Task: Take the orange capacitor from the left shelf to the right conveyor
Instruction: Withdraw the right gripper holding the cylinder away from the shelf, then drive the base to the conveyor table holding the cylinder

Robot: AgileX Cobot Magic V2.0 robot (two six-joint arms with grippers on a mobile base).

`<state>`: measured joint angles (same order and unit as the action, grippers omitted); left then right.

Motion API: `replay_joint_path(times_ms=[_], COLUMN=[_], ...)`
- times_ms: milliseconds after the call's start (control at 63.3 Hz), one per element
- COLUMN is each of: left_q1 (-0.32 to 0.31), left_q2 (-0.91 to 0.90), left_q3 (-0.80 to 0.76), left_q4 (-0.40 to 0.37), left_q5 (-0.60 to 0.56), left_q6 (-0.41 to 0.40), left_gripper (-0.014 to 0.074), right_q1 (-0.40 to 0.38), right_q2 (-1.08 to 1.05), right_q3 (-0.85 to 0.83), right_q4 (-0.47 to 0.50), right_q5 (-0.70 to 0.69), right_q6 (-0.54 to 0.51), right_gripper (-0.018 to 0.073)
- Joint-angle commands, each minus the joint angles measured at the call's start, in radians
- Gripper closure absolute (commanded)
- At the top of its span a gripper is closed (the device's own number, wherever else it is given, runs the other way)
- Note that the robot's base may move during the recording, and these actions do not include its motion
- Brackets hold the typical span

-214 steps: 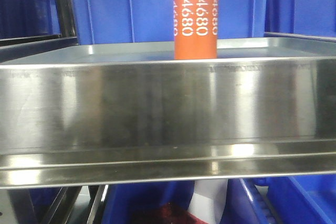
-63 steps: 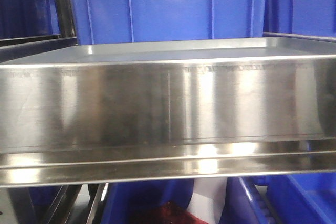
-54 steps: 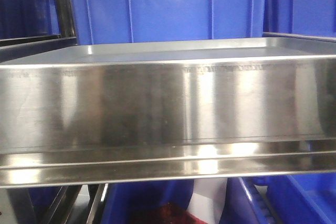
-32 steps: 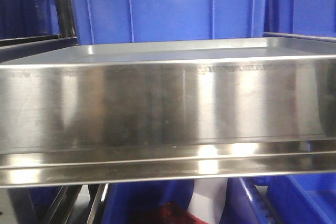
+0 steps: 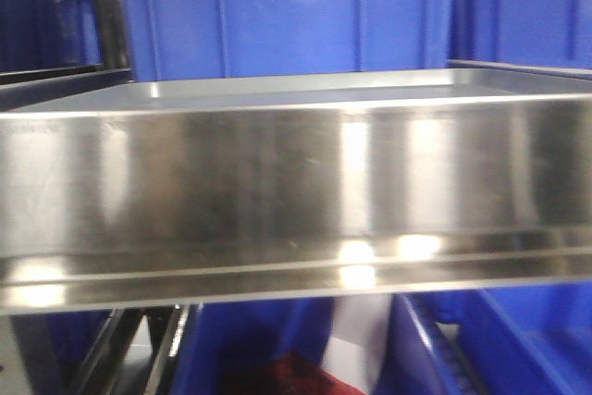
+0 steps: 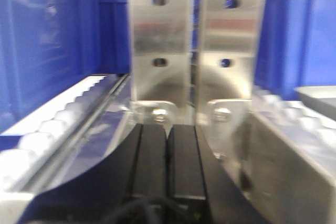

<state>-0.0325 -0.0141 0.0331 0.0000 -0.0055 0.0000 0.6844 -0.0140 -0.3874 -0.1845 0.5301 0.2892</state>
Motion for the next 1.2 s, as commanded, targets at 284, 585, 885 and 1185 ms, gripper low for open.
replay_joint_path(times_ms=[284, 585, 885, 1185], left_q1=[-0.008, -0.008, -0.008, -0.008], left_q2=[0.01, 0.01, 0.01, 0.01], left_q3=[-0.008, -0.008, -0.008, -0.008], left_q4=[-0.005, -0.005, -0.005, -0.005], left_q5=[-0.085, -0.085, -0.085, -0.085], left_q6=[0.0, 0.0, 0.0, 0.0], left_gripper=[0.0701, 0.0701, 0.0701, 0.0701], right_q1=[-0.001, -0.001, -0.001, -0.001], right_q2=[-0.007, -0.007, -0.007, -0.007], right_q3=[-0.027, -0.027, -0.027, -0.027], right_q4=[-0.01, -0.01, -0.01, -0.01], right_q5=[-0.086, -0.085, -0.085, -0.085], right_q6=[0.0, 0.0, 0.0, 0.0], right_gripper=[0.0505, 0.0505, 0.0505, 0.0505])
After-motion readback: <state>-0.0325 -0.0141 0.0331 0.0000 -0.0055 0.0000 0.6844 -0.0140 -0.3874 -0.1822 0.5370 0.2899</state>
